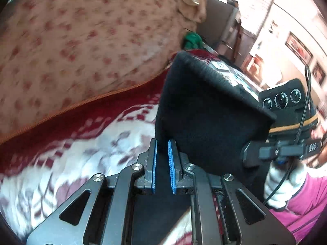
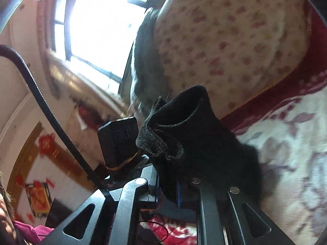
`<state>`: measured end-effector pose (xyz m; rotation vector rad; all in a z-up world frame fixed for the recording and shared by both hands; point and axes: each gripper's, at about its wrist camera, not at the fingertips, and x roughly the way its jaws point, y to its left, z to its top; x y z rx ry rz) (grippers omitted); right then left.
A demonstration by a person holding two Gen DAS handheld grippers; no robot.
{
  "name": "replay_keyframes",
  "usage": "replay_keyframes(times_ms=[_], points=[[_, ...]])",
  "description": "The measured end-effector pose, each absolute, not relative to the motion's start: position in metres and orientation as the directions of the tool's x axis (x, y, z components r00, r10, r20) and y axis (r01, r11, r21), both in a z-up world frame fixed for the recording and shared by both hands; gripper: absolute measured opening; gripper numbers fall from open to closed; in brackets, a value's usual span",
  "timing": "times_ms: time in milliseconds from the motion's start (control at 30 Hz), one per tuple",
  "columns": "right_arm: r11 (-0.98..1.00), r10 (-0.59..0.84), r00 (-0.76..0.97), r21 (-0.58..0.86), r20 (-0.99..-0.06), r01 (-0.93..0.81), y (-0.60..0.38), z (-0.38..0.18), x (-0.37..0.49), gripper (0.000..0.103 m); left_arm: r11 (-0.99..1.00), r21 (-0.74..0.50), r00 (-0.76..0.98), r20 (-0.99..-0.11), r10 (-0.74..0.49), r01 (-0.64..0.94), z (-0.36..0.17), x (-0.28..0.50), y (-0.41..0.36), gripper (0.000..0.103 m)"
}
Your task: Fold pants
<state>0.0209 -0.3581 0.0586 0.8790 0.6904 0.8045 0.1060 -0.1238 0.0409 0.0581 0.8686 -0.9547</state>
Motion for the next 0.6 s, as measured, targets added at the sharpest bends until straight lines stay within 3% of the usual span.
replay_keyframes(times_ms=[233, 300, 367, 467, 533, 600], points=[[0.371, 0.903, 0.343, 0.873, -0.259, -0.316, -0.266, 0.018, 0.045, 0.011, 0.742, -0.352, 0.344, -0.718, -0.605, 0.571, -0.003, 0.095, -0.038, 0.009], [0.399, 0.906, 0.280, 0.863, -0.319, -0.308, -0.240, -0.002, 0.051, 0.011, 0.792, -0.349, 0.370, -0.741, -0.560, 0.500, -0.018, 0.090, -0.010, 0.009], [0.495, 0.866, 0.240, 0.816, -0.438, -0.299, -0.214, -0.024, 0.055, 0.012, 0.816, -0.368, 0.376, -0.750, -0.544, 0.446, -0.030, 0.088, 0.011, 0.009], [0.579, 0.815, 0.171, 0.767, -0.554, -0.276, -0.185, -0.045, 0.059, 0.020, 0.838, -0.386, 0.398, -0.750, -0.529, 0.387, -0.037, 0.078, 0.039, 0.009], [0.558, 0.830, 0.179, 0.775, -0.528, -0.296, -0.182, -0.038, 0.058, 0.033, 0.839, -0.396, 0.412, -0.739, -0.533, 0.373, -0.034, 0.072, 0.048, 0.009], [0.507, 0.862, 0.165, 0.809, -0.480, -0.296, -0.184, -0.029, 0.061, 0.038, 0.837, -0.401, 0.434, -0.722, -0.539, 0.373, -0.027, 0.065, 0.048, 0.009]])
